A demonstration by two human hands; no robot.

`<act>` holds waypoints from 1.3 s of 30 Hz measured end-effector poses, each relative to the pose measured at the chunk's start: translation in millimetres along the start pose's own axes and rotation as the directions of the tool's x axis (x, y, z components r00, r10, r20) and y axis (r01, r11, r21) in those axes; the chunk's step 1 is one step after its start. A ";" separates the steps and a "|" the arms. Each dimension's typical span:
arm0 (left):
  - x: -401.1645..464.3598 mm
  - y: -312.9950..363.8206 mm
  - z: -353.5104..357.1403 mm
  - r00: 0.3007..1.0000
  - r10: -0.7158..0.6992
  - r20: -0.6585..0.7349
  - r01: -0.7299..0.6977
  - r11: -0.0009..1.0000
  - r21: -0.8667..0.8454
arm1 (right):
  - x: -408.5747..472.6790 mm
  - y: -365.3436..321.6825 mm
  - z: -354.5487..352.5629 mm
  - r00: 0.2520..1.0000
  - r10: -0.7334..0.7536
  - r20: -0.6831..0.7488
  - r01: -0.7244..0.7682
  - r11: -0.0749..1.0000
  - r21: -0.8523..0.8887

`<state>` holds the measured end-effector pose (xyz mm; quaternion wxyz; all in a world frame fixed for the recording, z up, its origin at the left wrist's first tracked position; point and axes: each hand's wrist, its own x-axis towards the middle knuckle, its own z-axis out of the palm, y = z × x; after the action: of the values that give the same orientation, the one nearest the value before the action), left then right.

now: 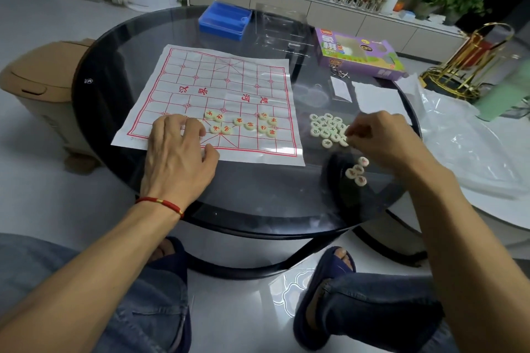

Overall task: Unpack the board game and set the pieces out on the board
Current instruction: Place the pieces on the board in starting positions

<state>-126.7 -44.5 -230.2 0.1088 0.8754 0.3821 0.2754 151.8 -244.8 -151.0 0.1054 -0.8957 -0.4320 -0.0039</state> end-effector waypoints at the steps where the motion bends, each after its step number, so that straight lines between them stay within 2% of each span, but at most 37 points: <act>1: -0.3 0.8 0.1 1.000 0.007 0.007 -0.007 1.000 0.012 | -8.3 9.4 -0.8 0.999 0.029 0.027 -0.029 1.000 -0.001; 7: 0.4 1.1 -0.7 1.000 -0.011 0.025 0.010 1.000 0.019 | -27.7 30.2 8.9 0.976 0.156 0.154 -0.169 0.983 0.076; 11: 0.4 0.7 -0.7 0.999 -0.023 0.030 0.022 1.000 0.006 | -24.4 28.7 10.7 0.981 0.143 0.131 -0.159 0.981 0.114; 13: 0.6 0.4 -0.5 0.999 -0.029 0.034 0.029 1.000 -0.002 | -21.8 25.8 10.2 0.985 0.120 0.123 -0.135 0.983 0.126; 20: 0.4 0.8 -1.6 0.999 -0.037 0.032 0.038 0.999 -0.020 | -11.5 5.6 10.4 0.983 -0.099 0.152 0.088 0.993 0.077; 25: 0.7 1.4 -1.4 0.999 -0.040 0.033 0.041 0.999 -0.023 | -9.9 -12.8 8.0 0.960 -0.178 0.216 0.160 0.982 0.099; 27: 0.8 1.1 -1.1 0.999 -0.038 0.031 0.038 0.999 -0.020 | -11.4 -20.3 6.8 0.954 -0.193 0.231 0.172 0.979 0.109; 30: 1.3 0.3 -0.5 0.999 -0.034 0.032 0.035 0.999 -0.016 | -15.9 -29.5 6.8 0.969 -0.181 0.166 0.168 0.982 0.090; 35: 0.9 0.4 0.0 0.999 -0.034 0.031 0.034 0.999 -0.012 | -25.3 -39.5 20.3 0.977 -0.121 0.178 0.141 0.984 -0.108; 39: 1.0 0.5 -0.6 0.999 -0.037 0.033 0.038 0.999 -0.010 | -25.4 -47.5 19.6 0.975 -0.130 0.180 0.155 0.979 -0.129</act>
<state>-126.2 -44.2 -229.2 0.1248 0.8719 0.3952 0.2610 97.4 -231.9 -163.9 0.0031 -0.8646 -0.5012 0.0345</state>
